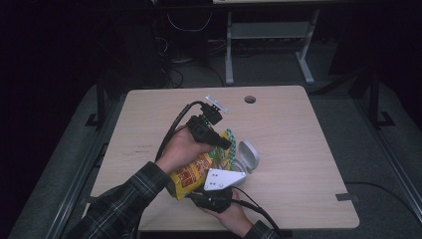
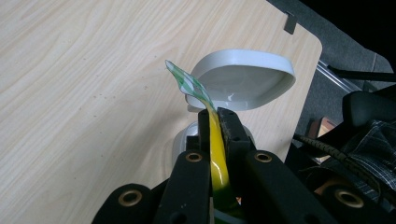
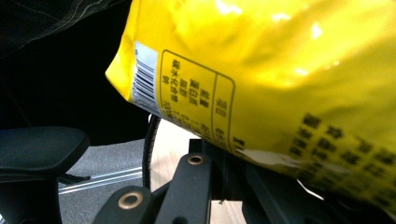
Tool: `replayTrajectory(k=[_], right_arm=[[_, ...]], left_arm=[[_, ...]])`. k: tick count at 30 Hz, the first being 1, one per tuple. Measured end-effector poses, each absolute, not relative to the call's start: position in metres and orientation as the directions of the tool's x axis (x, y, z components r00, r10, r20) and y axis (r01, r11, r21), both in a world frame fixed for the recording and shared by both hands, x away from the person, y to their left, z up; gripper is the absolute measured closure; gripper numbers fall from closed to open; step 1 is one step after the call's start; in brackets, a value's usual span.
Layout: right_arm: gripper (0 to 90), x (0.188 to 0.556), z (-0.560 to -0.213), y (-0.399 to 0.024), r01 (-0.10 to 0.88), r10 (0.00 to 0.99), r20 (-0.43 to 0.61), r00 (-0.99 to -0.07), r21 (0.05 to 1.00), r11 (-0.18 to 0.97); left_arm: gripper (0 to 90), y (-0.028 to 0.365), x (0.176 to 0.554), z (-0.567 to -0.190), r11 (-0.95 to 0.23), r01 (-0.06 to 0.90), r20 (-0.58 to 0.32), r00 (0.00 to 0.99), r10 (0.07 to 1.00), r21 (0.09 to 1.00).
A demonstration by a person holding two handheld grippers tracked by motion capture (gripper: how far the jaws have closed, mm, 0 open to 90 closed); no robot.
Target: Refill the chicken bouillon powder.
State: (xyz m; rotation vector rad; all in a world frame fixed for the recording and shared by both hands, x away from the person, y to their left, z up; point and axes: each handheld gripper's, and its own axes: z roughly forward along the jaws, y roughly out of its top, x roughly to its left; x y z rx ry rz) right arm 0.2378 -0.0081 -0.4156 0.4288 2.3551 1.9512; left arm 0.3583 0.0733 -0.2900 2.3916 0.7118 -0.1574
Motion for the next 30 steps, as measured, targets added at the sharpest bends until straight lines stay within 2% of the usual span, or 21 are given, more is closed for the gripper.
replayTrajectory(k=[30], right_arm=[[90.0,0.2383,-0.4157,-0.0086,0.179,0.245,0.137,-0.960,0.971,0.159]], left_arm=[[89.7,0.0720,0.3586,-0.2898,-0.662,0.525,-0.274,0.849,0.452,0.535]])
